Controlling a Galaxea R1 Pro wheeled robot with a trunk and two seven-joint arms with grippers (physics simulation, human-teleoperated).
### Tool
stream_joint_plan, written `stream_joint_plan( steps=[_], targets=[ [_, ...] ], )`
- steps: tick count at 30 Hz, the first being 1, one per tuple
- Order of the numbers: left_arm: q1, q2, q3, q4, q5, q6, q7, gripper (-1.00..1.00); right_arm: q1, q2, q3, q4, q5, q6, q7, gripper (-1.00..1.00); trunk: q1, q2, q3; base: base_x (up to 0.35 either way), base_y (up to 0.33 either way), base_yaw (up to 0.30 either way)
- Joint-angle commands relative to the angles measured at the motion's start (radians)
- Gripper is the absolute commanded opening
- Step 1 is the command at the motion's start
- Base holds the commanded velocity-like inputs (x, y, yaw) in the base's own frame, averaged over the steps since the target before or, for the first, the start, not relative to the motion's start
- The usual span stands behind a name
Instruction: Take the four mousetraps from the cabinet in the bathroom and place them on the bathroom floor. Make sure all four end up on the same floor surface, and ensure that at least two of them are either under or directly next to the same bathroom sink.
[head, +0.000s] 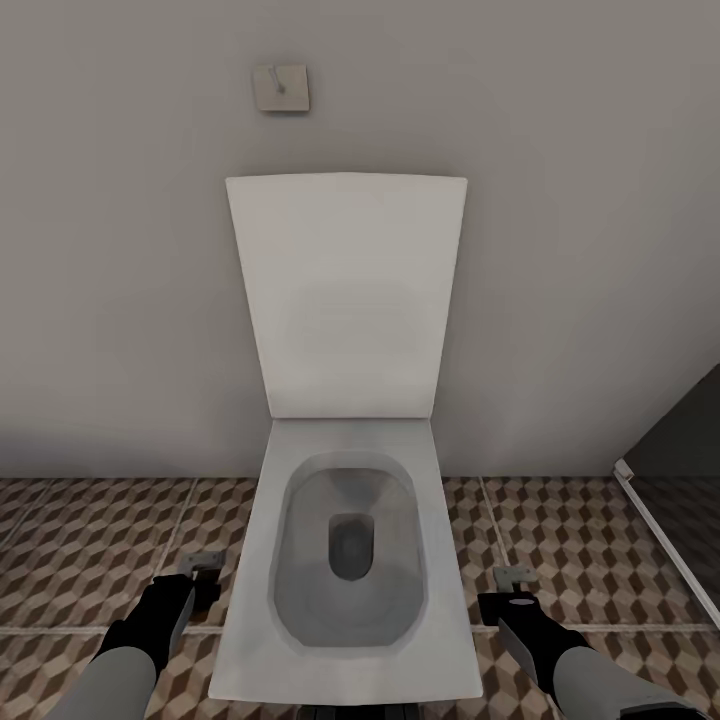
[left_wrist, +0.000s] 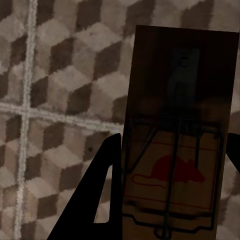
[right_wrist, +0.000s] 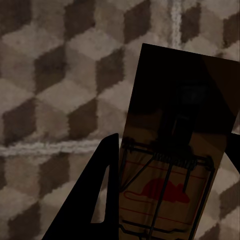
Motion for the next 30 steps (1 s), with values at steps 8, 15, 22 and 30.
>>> stream_joint_plan(
  steps=[8,15,22,30],
  targets=[
    [0.000,-0.002,0.003,-0.002,0.000,0.002,0.000,-1.00,0.000,0.000,0.008,-0.002,-0.006,0.007,-0.009,-1.00,0.000,0.000,-0.001,0.000,0.000,0.000],
    [0.000,-0.007,0.003,-0.001,0.000,-0.002,-0.001,-1.00,0.000,0.000,0.008,-0.002,-0.005,0.007,-0.007,-1.00,0.002,-0.001,-0.016,0.000,0.000,0.000],
    [0.000,-0.008,0.003,-0.001,0.000,-0.003,-0.002,-1.00,0.000,0.000,0.008,-0.002,-0.005,0.007,-0.007,-1.00,0.005,-0.003,-0.043,0.000,0.000,0.000],
    [0.000,-0.008,0.002,-0.001,0.000,-0.003,-0.002,-1.00,0.000,0.000,0.008,-0.002,-0.005,0.007,-0.007,-1.00,0.008,-0.005,-0.074,0.000,0.000,0.000]
  ],
)
